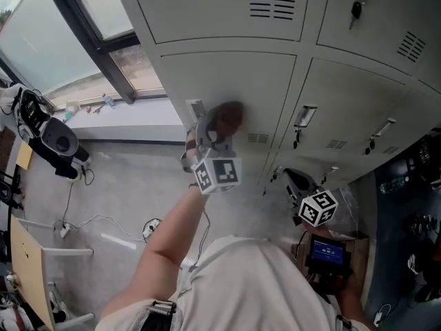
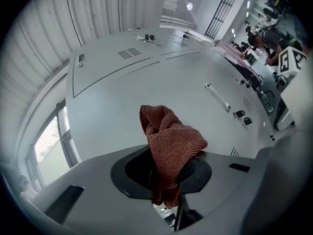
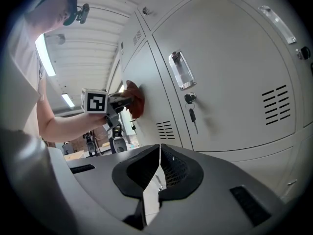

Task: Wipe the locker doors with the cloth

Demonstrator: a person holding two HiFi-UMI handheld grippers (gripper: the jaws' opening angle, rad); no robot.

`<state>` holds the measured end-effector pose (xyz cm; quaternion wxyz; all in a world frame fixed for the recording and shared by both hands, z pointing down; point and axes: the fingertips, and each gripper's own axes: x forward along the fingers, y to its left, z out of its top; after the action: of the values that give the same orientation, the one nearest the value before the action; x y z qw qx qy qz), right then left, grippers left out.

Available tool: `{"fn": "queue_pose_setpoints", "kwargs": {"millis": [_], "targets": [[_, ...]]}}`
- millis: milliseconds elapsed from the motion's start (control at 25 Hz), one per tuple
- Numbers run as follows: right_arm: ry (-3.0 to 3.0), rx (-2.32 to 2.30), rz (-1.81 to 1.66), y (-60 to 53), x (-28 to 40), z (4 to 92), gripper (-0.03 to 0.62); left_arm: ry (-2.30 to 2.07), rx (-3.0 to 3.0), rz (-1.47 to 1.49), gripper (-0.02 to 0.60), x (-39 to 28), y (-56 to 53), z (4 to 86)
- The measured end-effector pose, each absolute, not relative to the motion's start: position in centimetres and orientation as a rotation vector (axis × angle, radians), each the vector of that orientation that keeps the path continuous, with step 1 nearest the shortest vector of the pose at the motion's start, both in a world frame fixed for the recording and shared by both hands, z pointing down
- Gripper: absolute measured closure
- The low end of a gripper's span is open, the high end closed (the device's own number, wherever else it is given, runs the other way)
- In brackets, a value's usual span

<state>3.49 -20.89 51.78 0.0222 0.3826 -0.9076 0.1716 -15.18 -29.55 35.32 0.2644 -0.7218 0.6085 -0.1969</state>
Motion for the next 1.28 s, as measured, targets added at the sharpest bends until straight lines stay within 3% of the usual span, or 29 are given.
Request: {"fn": "queue_pose_setpoints", "kwargs": {"millis": [280, 440, 640, 920, 1280], "targets": [[-2.806, 1.217, 0.554, -21.1, 4.6, 52.1, 0.574, 1.780, -1.944, -0.393, 0.480, -22.2, -29.4, 32.3], [-2.838, 1.194, 0.543, -21.0, 3.9, 51.6, 0.574, 2.045, -2.036, -0.035, 0.489, -26.4, -29.3, 30.3], [-2.842, 1.210, 0.562, -20.7, 4.9, 51.9, 0.574, 2.131, -1.947, 0.134, 0.497, -28.7, -28.6, 24.9], [-2.859, 1.211, 0.573, -20.5, 5.3, 52.0, 0.574, 1.926, -1.860, 0.130, 0.502, -21.2, -28.9, 17.4], [-2.825, 1.171, 0.544, -19.9, 6.6, 52.8, 0.574, 1.827, -2.307, -0.049, 0.502, -15.7, -28.4, 30.3]]}}
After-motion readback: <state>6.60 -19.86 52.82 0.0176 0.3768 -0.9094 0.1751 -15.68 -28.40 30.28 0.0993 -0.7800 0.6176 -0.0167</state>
